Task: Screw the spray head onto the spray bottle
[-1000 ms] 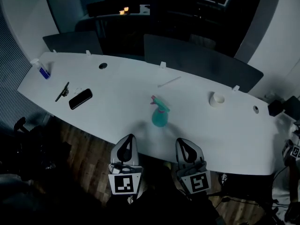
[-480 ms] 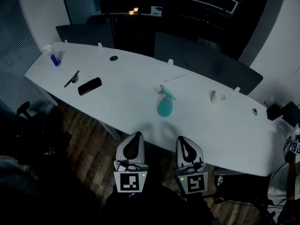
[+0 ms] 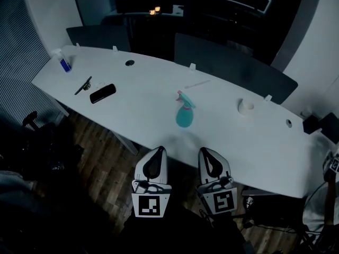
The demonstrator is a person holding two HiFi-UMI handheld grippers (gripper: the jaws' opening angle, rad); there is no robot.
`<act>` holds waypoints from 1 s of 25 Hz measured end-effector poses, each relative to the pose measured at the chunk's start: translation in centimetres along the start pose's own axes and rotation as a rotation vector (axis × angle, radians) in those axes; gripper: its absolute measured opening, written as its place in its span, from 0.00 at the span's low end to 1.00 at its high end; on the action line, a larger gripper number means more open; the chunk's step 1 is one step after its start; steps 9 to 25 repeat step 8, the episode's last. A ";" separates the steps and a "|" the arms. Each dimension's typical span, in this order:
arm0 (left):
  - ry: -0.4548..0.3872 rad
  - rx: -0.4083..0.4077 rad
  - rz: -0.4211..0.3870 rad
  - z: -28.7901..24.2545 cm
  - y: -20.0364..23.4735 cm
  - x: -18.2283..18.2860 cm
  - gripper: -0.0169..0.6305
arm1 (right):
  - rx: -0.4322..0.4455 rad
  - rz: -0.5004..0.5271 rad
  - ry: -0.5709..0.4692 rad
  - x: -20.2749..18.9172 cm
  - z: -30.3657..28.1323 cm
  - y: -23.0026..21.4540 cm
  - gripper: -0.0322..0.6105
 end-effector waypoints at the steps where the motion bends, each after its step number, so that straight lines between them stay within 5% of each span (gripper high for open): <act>1: 0.002 -0.004 -0.016 0.0 -0.1 0.0 0.03 | 0.002 -0.001 0.002 -0.1 0.1 -0.1 0.06; 25: 0.018 0.014 -0.025 -0.7 -0.5 -0.1 0.03 | 0.008 0.004 0.003 0.0 0.4 -0.8 0.06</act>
Point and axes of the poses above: the fingertips, and each gripper's own axes: z backward along the fingers, y to its left, x out of its top, the point moved 8 cm from there along z, backward along the fingers, and after that the axes turned 13 degrees about -x, right-handed, at the moved point
